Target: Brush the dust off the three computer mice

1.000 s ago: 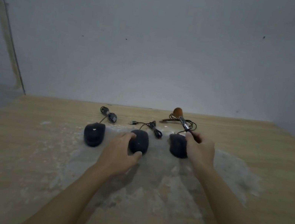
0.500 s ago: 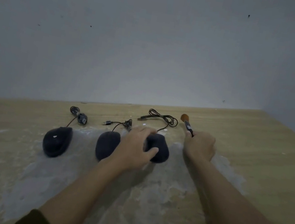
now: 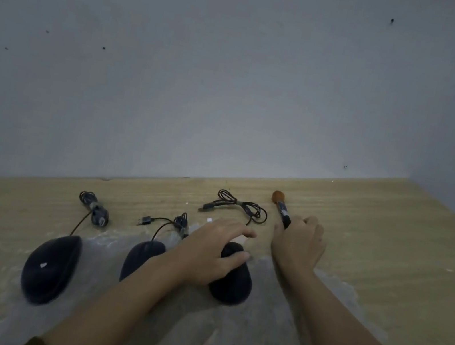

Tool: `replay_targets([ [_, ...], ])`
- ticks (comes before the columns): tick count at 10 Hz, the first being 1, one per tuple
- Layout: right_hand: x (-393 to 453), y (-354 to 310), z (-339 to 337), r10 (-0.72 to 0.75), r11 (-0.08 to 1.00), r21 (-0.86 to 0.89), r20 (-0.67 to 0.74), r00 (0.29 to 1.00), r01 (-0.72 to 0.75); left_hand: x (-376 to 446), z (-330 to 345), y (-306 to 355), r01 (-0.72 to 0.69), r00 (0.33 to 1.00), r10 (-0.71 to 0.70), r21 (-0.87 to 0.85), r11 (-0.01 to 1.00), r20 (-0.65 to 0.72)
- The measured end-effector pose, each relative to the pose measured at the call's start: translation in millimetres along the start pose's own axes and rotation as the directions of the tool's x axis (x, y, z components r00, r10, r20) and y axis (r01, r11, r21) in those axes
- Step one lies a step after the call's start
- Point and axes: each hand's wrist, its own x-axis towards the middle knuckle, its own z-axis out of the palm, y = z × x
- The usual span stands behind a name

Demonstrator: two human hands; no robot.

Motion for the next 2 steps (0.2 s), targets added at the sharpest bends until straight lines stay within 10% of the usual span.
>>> replay_targets([
  [2, -5.6, -22.3, -31.9, -0.253, 0.967, 0.068, 0.165, 0.953, 0.245, 4.9, -43.8, 2.0, 0.103, 0.993, -0.100, -0.048, 0.994, 0.064],
])
